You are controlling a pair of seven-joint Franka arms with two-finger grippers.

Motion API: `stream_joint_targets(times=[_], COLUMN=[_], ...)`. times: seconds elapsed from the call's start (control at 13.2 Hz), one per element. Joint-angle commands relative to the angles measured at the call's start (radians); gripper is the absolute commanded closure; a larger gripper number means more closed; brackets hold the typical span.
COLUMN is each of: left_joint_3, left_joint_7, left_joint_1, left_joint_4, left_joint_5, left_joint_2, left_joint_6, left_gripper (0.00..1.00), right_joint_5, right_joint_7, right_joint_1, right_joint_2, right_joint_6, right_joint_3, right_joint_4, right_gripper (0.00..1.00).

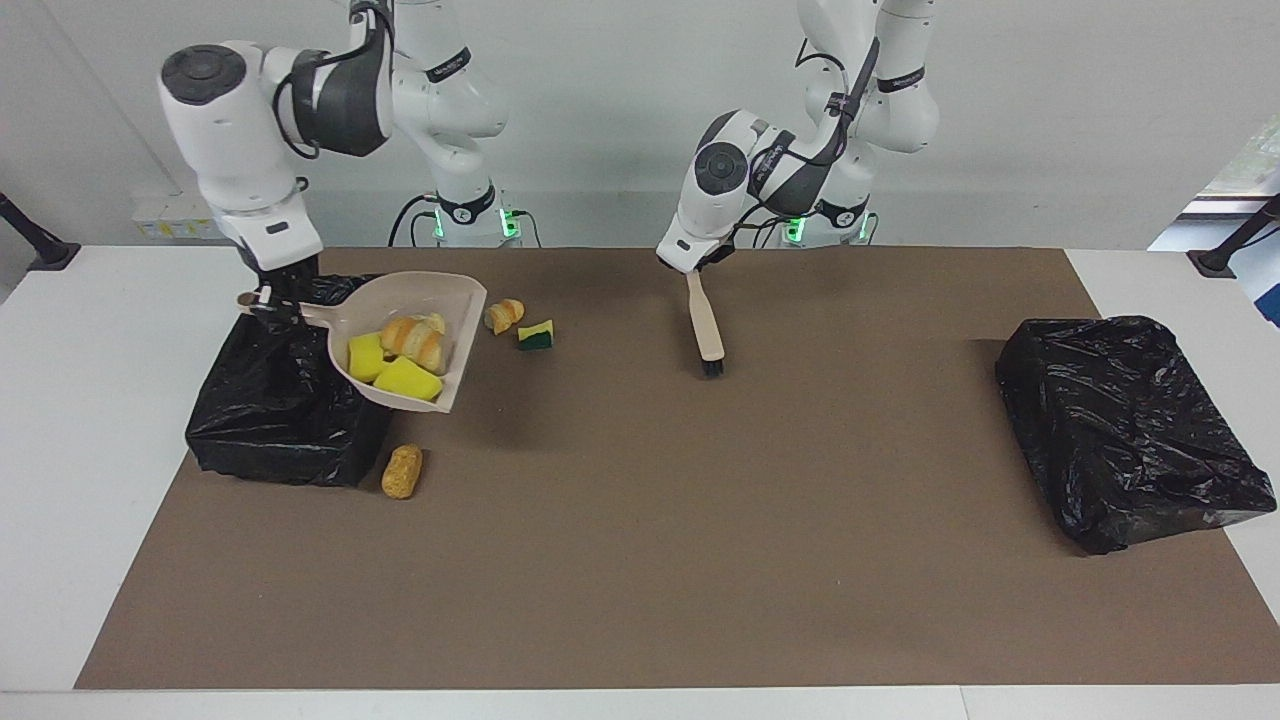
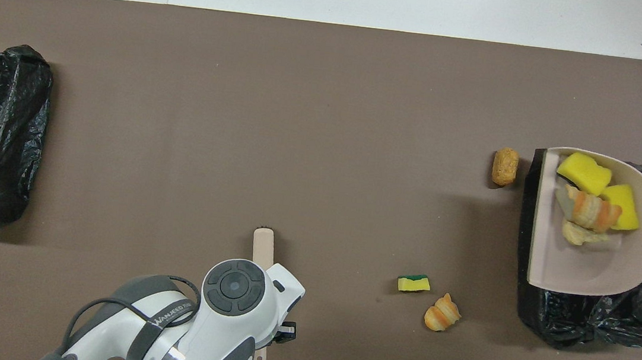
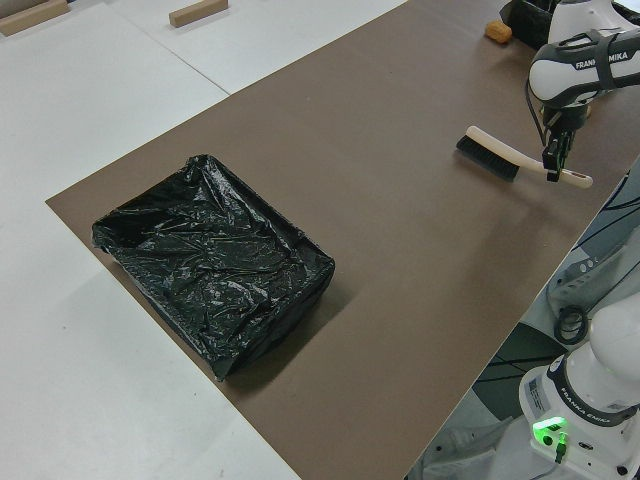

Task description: Sweep and dump trash in bin

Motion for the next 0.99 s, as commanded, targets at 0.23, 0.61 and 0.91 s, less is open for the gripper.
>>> stream_joint_targets(times=[0.23, 0.61, 0.91], left_joint_3=[0.010, 0.013, 0.015], left_joint_7=[0.091, 0.169, 0.178], left_joint_1=[0.113, 0.294, 0.458], left_joint_4=[0.026, 0.187, 0.331], left_joint_5=[-0.006, 0.012, 0.101], left_joint_2=[-0.023, -0.021, -0.018], left_joint_6=[-0.044, -0.169, -0.258], left_gripper=[0.00, 0.00, 0.00], right_joint_5=[-0.203, -0.437, -0.662], right_joint_7=[0.000, 0.189, 0.426], right_joint_1=[-0.068, -0.025, 0.053], right_joint_2=[-0.032, -0.043, -0.109], right_joint_6=[0.080, 0.085, 0.108], right_joint_3=[0.010, 0.013, 0.014], right_joint_4=[-0.033, -0.131, -0.271], right_gripper=[1.00, 1.00, 1.00])
